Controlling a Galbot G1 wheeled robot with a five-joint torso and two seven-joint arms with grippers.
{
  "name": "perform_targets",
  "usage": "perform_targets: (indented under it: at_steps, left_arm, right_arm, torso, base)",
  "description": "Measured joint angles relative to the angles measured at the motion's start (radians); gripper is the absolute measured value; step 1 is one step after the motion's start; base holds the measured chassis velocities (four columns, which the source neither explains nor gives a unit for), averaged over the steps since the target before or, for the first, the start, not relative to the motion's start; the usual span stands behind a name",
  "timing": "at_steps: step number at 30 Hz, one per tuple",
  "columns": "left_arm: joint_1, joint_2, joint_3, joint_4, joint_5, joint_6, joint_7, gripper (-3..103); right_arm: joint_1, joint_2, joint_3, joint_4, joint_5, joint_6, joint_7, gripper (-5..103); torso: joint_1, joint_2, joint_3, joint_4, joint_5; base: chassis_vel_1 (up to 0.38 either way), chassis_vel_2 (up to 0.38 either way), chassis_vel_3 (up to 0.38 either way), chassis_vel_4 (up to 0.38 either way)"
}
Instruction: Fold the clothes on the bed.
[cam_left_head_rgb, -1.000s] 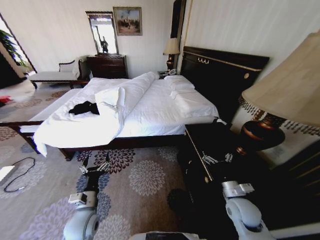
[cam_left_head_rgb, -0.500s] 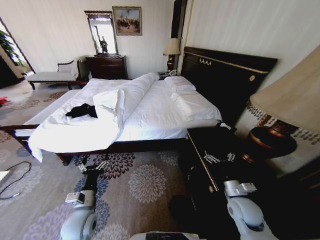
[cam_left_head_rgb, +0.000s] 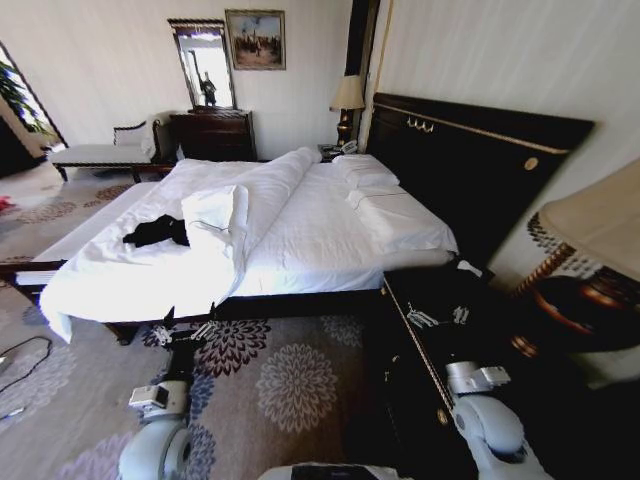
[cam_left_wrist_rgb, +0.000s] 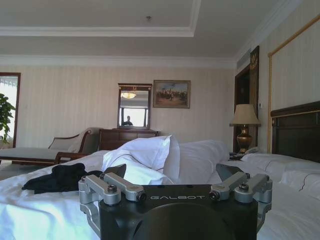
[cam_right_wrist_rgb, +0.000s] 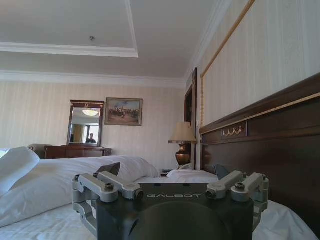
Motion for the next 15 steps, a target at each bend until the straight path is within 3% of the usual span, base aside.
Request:
perform_targets:
  at_steps: [15]
  left_arm:
    - [0.005, -0.009, 0.007, -0.025, -0.014, -0.01, 0.0, 100]
  right_arm:
    - [0.014, 0.006, 0.001, -0.023, 0.0, 0.005, -0.002, 100]
  torso:
    - [0.0, 0.0, 0.0, 0.0, 0.0]
  base:
    - [-0.186, 0.18, 0.186, -0.185]
